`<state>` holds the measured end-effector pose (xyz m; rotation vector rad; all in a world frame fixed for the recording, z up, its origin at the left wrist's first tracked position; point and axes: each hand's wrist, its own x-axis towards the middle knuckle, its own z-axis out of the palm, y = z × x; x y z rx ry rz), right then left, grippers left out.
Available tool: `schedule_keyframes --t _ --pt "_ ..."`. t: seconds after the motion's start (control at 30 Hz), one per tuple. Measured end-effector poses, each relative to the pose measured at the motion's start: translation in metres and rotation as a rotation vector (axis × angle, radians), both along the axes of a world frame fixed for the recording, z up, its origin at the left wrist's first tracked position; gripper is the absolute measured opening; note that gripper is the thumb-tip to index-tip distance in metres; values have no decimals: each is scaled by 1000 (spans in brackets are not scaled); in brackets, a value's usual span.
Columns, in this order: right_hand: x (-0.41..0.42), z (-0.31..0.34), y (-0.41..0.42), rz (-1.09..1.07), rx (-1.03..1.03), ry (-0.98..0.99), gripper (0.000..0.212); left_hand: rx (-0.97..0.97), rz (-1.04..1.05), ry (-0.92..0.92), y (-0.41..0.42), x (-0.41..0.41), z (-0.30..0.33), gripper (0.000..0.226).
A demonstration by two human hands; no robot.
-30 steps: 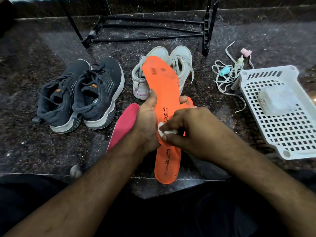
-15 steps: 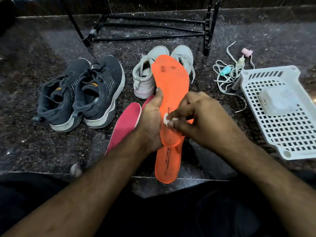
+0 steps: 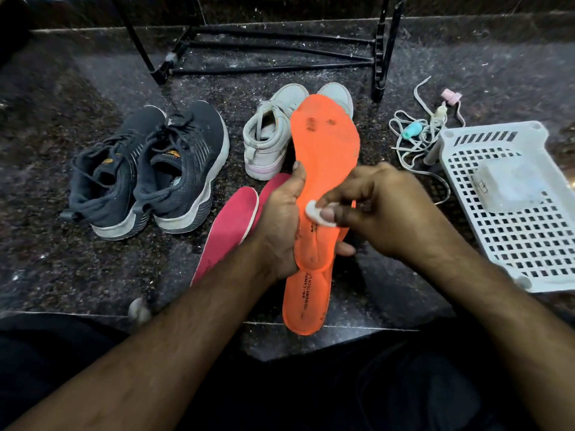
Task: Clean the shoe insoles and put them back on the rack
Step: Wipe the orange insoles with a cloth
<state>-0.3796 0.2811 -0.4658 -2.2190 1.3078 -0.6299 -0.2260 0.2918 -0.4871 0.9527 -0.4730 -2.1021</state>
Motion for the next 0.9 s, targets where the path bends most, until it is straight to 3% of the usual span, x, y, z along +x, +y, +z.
schedule_keyframes --t 0.17,0.23,0.37,0.6,0.7,0.8,0.9 --pt "-11 -1 -20 -240 5 -123 11 -55 -34 -55 5 -4 7 63" --pt "-10 0 -15 -173 155 -196 12 -48 -15 -54 2 0 5 68" --pt "-10 2 -4 61 186 -43 17 -66 -5 -53 -1 4 1 77" --pt "-14 4 -20 -273 12 -115 12 -73 -60 -56 7 -6 4 64" --pt "-2 2 -5 -93 102 -81 12 -33 1 -33 3 -3 2 68" --pt "9 3 11 154 103 26 17 31 83 109 1 -2 0 74" --pt "1 4 3 47 -1 35 16 11 22 28 2 -2 0 67"
